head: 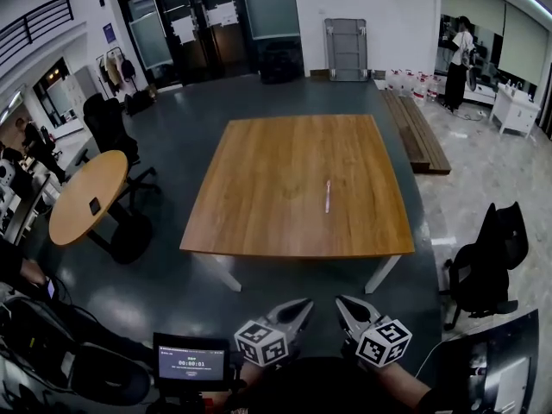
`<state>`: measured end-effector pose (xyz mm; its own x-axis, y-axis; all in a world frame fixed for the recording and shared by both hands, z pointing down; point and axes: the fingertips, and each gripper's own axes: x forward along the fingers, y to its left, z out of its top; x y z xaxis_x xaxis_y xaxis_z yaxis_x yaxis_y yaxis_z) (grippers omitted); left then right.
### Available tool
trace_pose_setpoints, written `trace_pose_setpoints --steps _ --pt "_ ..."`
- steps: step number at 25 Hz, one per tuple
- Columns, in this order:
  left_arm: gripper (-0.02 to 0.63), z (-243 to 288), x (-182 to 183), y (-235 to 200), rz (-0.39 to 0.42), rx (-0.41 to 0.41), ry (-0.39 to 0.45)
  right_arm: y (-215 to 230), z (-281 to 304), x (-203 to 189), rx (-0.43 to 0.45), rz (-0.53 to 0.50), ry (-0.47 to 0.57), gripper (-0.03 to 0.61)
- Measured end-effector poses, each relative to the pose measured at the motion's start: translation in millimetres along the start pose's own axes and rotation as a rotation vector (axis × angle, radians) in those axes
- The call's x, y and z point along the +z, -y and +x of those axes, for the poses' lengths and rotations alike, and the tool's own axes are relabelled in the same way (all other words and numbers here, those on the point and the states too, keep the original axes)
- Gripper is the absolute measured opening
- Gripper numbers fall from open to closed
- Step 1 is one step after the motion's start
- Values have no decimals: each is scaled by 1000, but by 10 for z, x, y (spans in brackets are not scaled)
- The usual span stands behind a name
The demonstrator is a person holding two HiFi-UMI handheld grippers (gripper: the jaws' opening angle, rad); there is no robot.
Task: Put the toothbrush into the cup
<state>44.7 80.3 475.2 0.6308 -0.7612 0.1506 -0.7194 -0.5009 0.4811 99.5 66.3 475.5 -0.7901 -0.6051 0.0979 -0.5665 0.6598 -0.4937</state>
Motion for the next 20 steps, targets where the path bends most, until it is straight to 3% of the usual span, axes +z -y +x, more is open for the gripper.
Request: trace_pose_setpoints --steps 12,16,20 --pt "3 114 -185 -79 -11 89 7 402 -69 -53 25 77 -40 8" --pt "3 175 -155 -292 -30 116 5 540 84 -97 17 101 -74 11" --pt "3 282 27 -646 -24 93 8 718 484 -9 -23 102 -73 21"
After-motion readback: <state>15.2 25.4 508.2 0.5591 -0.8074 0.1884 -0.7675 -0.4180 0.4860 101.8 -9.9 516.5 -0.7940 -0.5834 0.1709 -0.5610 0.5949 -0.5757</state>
